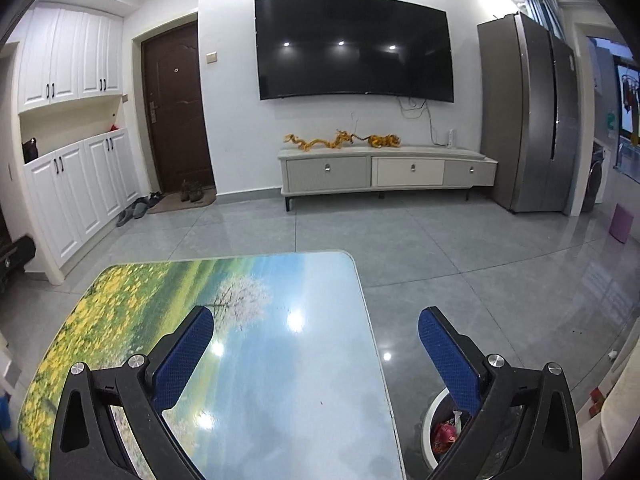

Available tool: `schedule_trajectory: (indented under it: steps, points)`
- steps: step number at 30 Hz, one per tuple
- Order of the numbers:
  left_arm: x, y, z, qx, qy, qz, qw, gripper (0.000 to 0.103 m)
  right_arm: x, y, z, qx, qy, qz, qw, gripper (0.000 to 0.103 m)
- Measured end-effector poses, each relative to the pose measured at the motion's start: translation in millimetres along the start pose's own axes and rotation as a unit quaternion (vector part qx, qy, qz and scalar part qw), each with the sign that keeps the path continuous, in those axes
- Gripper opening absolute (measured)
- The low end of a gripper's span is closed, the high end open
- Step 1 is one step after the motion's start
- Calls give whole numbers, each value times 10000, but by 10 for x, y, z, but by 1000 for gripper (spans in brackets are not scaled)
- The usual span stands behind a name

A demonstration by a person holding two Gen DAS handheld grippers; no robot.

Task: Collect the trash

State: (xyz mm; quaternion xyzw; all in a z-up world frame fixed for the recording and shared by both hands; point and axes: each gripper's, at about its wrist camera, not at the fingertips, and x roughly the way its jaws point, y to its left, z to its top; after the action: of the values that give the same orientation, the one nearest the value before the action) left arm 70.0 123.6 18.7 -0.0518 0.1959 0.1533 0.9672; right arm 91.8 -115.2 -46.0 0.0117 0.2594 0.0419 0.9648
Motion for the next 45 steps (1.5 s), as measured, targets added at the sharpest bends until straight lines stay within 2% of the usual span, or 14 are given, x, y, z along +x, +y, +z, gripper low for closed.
schedule_trajectory:
  steps: [13,17,26,45]
  points:
    - [-178,69,-23,-57,-22,44,10000,103,-103,25,33,43,-168,-211,9996,103]
    - [-224,68,-20,-44,-81,171,9998,103,-152,-6,3,52,-223,-357,9991,103]
    - [-260,38,-52,1,-131,213,9997,103,-213,-86,-39,42,-383,-764,9963,103]
    - [-266,43,-81,90,-171,275,9994,103,-264,-97,-95,18,-486,-947,9943,103]
